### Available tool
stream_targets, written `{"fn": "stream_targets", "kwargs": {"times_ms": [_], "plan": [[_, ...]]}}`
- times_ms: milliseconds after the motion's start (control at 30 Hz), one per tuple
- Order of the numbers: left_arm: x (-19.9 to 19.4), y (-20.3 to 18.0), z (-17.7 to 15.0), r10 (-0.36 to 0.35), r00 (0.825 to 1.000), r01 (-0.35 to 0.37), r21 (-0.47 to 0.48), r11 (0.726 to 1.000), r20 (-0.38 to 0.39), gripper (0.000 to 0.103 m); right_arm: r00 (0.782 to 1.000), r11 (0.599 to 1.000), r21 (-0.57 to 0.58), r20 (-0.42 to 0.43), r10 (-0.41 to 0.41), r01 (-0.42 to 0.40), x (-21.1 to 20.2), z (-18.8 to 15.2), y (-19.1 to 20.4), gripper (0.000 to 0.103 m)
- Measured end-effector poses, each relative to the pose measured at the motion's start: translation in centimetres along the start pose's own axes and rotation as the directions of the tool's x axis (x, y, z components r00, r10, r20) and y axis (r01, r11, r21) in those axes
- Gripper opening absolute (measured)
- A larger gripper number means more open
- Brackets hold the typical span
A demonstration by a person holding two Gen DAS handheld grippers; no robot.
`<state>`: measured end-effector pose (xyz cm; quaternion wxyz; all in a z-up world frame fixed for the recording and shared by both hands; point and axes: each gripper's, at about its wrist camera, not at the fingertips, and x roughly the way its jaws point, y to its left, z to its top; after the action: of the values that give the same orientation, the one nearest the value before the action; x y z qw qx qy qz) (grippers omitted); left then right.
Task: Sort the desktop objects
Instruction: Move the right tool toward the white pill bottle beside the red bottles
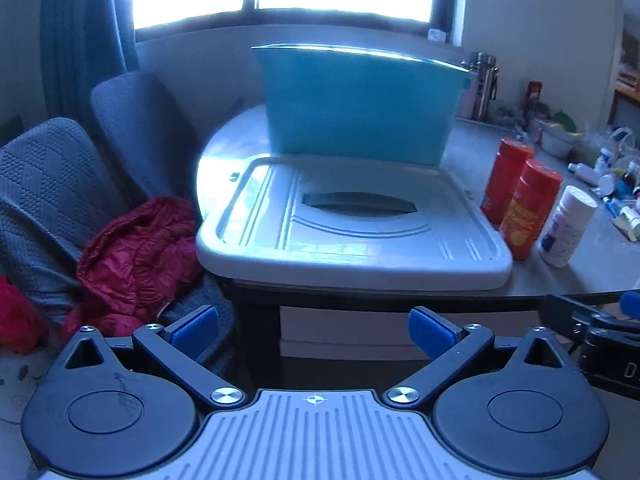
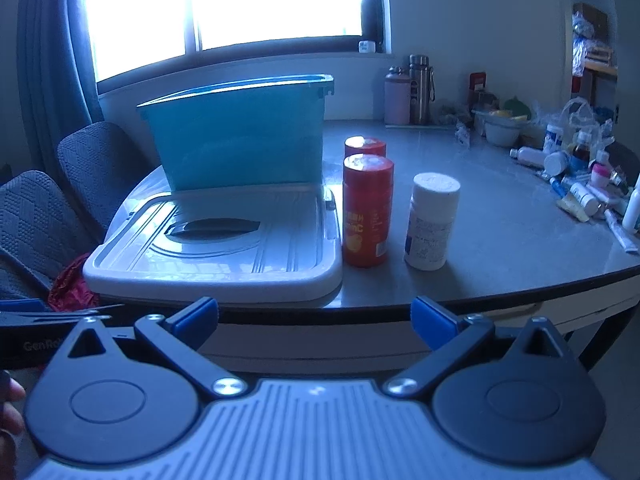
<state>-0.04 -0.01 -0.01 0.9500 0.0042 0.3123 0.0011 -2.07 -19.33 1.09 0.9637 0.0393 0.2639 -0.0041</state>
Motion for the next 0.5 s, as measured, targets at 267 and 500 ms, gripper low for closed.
{"fn": "stream_targets", "kwargs": {"times_ms": [267,500], "plan": [[-1.2,-0.5,-2.0,-0.074,0.997,0.074,-0.021,0.997,0.019,0.103,0.999,0.999,0.018,-0.034,0.027,-0.026,0.4,-0.1,-0.1,0.103],[0.2,0.4,-1.7,-0.041,0.994,0.033,-0.083,0.996,-0.101,0.103,1.000,0.999,0.046,0.001,0.016,-0.016,0.6,0.7,-1.1,0.103]]}}
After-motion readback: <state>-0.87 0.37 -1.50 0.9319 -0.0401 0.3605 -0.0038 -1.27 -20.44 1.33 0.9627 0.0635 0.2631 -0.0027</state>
